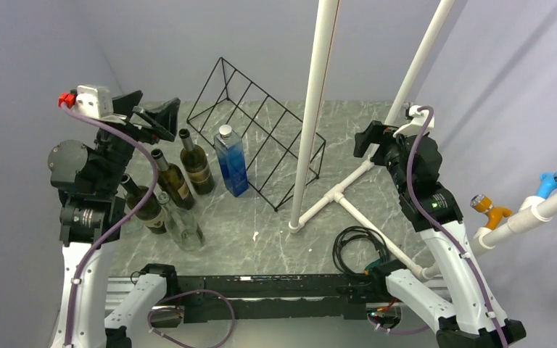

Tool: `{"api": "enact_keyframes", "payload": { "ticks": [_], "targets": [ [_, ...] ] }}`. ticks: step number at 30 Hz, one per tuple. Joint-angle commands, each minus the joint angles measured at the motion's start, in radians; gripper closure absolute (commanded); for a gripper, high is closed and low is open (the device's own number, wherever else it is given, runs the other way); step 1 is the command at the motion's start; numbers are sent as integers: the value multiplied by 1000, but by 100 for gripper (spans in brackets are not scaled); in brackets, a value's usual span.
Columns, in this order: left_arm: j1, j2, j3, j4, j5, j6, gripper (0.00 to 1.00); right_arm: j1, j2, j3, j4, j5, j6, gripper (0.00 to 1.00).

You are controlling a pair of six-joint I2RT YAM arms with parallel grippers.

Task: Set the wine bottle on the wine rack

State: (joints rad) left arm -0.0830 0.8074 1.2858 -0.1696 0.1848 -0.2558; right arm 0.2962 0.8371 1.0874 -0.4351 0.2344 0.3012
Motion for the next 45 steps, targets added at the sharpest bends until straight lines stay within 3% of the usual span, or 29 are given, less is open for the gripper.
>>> {"api": "enact_keyframes", "payload": {
  "ticks": [1,13,26,31,37,45],
  "targets": [
    [-23,64,-6,19,155,33,1,1,-3,24,64,-79,21,0],
    [-106,77,-149,83,192,9,1,1,41,26,67,-277,65,0],
    [-295,170,-181,26,-22,111,2,3,71,-21,199,-451,126,0],
    [-296,263,-159,0,-88,155,11,6,79,-39,225,-472,138,0],
    [-313,305,-171,-1,-76,168,1,14,78,-84,253,-506,152,0],
    [-336,390,-148,-52,-98,176,0,46,68,-117,262,-515,171,0]
  ]
}}
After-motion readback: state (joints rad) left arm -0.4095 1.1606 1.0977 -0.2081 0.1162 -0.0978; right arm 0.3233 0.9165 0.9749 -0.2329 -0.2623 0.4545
